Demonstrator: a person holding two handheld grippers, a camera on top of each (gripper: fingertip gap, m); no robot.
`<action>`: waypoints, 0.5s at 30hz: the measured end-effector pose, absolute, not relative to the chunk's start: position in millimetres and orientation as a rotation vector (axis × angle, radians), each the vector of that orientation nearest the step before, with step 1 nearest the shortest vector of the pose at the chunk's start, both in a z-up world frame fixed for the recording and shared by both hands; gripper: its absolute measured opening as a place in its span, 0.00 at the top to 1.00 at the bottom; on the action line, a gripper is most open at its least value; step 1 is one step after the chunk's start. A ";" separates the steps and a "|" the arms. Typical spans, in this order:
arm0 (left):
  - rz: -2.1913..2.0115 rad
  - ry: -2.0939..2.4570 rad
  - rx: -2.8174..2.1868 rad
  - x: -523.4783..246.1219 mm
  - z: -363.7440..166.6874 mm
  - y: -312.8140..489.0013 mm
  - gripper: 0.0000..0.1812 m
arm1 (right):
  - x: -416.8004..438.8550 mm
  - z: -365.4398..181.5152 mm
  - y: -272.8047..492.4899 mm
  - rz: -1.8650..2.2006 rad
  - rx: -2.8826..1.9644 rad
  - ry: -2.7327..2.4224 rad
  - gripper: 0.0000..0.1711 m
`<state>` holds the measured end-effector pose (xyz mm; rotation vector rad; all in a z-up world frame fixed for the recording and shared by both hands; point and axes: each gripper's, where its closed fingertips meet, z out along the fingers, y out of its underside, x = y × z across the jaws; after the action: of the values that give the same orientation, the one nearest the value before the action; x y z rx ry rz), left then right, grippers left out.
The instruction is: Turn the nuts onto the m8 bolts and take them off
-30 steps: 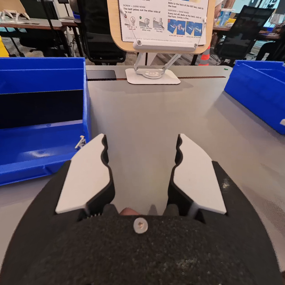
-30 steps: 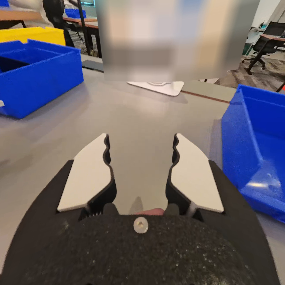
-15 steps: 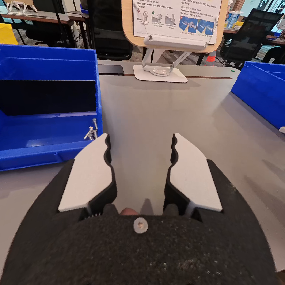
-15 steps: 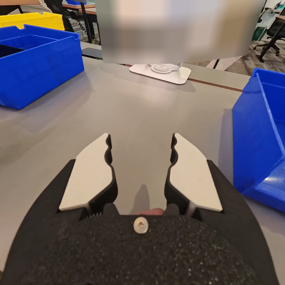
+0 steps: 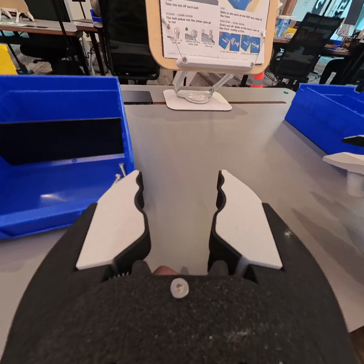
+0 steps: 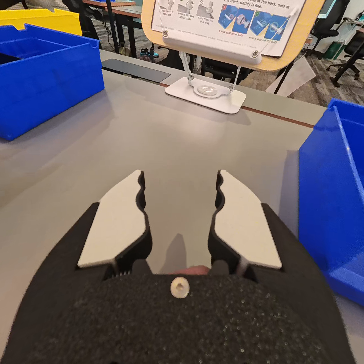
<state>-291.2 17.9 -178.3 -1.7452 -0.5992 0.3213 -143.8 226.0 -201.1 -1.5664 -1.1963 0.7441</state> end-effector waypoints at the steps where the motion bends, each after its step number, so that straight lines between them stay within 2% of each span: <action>1: 0.334 -0.577 -1.761 -294.7 -172.9 16.1 0.60 | -146.6 -202.5 228.4 0.741 -1.565 -1.202 0.60; 8: 0.377 -0.384 -1.977 -351.0 -133.9 4.0 0.62 | -166.2 -206.5 248.2 0.782 -1.565 -1.244 0.60; 15: 0.589 -0.160 -2.312 -468.6 -121.7 11.1 0.61 | -187.6 -203.3 260.9 0.829 -1.559 -1.282 0.61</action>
<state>-468.6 11.1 -121.7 -2.3119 -0.1605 0.5892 -187.6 260.9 -203.3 -1.5594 -1.2822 0.8289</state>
